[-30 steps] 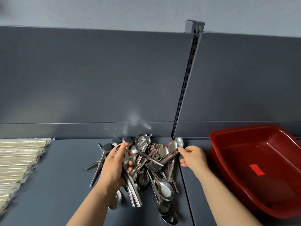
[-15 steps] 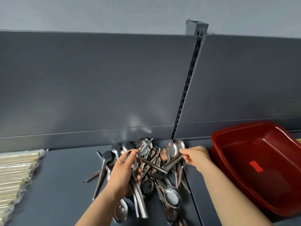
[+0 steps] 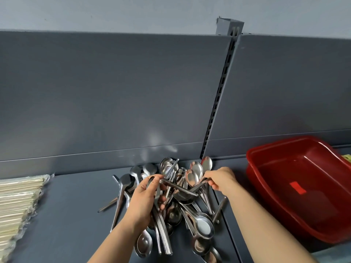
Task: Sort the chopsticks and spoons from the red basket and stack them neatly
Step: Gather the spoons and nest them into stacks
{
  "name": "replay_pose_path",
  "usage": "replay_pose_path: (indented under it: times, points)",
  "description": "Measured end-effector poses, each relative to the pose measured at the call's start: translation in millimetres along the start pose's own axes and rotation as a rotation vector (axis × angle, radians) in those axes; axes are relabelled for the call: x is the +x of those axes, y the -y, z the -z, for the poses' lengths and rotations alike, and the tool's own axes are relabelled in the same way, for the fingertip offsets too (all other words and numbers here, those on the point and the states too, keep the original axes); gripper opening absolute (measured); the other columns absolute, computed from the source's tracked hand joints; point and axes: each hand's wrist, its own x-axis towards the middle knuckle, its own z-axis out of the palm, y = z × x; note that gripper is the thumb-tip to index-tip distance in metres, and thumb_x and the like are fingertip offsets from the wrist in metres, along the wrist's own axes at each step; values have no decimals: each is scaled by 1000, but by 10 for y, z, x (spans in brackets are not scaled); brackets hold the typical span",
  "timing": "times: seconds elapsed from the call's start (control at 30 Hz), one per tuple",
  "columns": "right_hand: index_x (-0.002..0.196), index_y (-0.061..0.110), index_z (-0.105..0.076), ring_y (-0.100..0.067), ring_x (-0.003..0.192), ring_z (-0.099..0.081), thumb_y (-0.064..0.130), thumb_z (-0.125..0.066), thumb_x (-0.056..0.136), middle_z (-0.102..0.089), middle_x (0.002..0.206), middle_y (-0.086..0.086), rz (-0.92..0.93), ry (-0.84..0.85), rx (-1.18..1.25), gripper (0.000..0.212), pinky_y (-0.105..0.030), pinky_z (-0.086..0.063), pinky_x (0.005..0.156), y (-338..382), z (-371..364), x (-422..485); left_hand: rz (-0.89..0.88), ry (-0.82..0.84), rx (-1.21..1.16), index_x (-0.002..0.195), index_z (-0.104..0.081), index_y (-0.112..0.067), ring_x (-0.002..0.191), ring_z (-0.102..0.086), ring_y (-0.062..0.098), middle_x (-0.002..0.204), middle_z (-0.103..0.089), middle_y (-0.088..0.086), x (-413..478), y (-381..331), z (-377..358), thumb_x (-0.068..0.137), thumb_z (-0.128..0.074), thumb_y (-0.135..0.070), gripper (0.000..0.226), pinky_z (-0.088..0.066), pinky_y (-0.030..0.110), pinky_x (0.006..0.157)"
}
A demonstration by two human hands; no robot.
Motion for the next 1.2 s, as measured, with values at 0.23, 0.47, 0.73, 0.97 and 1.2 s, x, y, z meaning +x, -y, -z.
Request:
replay_pose_path:
  times: [0.23, 0.47, 0.73, 0.97, 1.2]
  points:
    - [70, 1, -55, -12, 46, -44, -8, -53, 84, -50, 56, -9, 8, 152, 308, 17, -16, -37, 34, 73, 216, -46, 20, 3, 4, 88, -72, -23, 52, -53, 16, 77, -62, 5, 12, -14, 10, 69, -70, -45, 29, -37, 23, 45]
    - [86, 0, -65, -13, 49, -48, 2, -60, 89, -51, 59, -5, 251, 121, 191, 6, -20, -41, 42, 172, 547, -224, 75, 1, -28, 89, -71, -21, 48, -53, 16, 74, -63, 5, 46, -17, -72, 84, -69, -32, 12, -42, 24, 40]
    - [83, -7, -65, -14, 47, -49, -1, -60, 87, -57, 60, -10, 364, -93, 502, 8, -23, -47, 49, 337, 800, -438, 94, 80, -127, 94, -66, -18, 46, -53, 19, 65, -58, 5, 41, -22, -189, 68, -81, -22, 31, -45, 25, 43]
    - [85, -8, -58, -16, 61, -58, -9, -55, 90, -59, 73, -15, 162, 127, 963, 6, -18, -53, 48, 202, 345, -774, 77, 126, -141, 95, -68, -21, 51, -56, 15, 77, -68, 8, 5, -10, -259, 58, -89, -11, 44, -43, 25, 40]
    - [82, -11, -62, -16, 52, -62, -14, -55, 88, -64, 63, -15, 145, 321, 840, 10, -21, -54, 50, 17, 80, -921, -71, -14, -145, 95, -66, -13, 43, -47, 13, 60, -57, 8, 17, -152, -44, 88, -55, 2, 20, -44, 24, 43]
